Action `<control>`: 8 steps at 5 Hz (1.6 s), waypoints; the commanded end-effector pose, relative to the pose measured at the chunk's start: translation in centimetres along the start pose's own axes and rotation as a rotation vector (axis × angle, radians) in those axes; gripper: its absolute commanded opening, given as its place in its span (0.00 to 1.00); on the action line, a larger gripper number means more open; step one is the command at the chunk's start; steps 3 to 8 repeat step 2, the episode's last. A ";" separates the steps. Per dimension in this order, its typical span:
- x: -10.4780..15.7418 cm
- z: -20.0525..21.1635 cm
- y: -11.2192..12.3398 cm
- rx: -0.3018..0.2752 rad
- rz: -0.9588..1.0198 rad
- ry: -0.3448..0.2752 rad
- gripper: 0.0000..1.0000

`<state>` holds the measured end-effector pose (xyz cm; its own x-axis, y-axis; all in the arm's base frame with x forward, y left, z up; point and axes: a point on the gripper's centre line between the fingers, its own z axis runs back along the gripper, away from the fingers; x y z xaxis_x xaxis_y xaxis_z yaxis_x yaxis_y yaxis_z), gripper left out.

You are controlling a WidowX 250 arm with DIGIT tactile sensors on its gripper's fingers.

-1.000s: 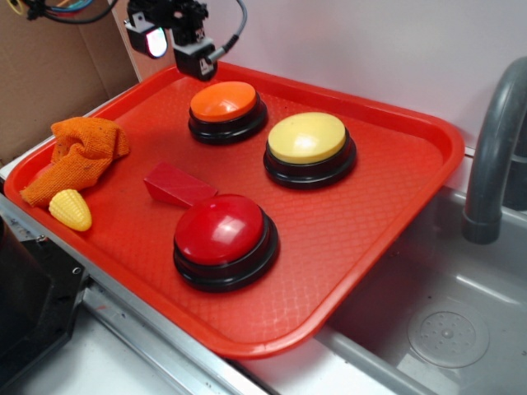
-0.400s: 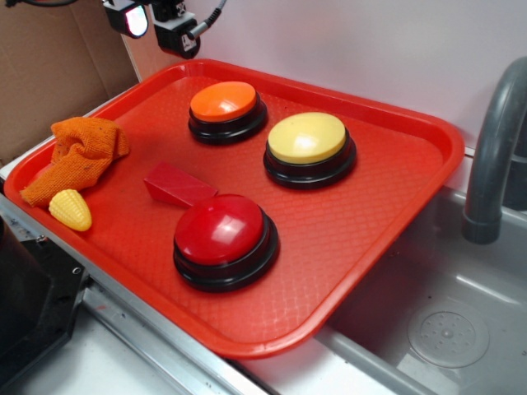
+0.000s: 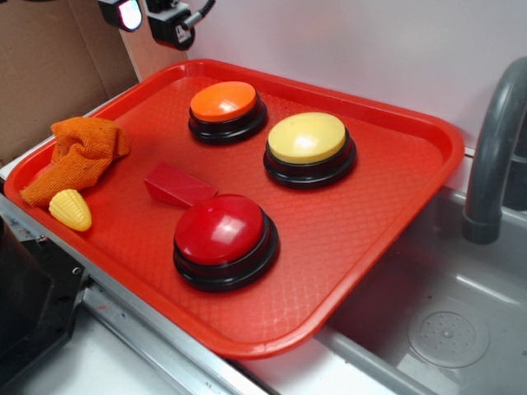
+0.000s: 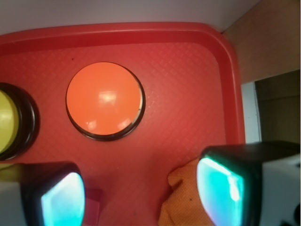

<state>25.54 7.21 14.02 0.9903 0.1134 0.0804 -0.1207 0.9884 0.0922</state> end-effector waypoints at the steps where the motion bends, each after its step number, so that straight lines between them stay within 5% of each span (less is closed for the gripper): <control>1: -0.4 2.9 0.4 0.033 0.028 -0.075 1.00; 8: -1.1 3.3 0.2 0.032 0.018 -0.084 1.00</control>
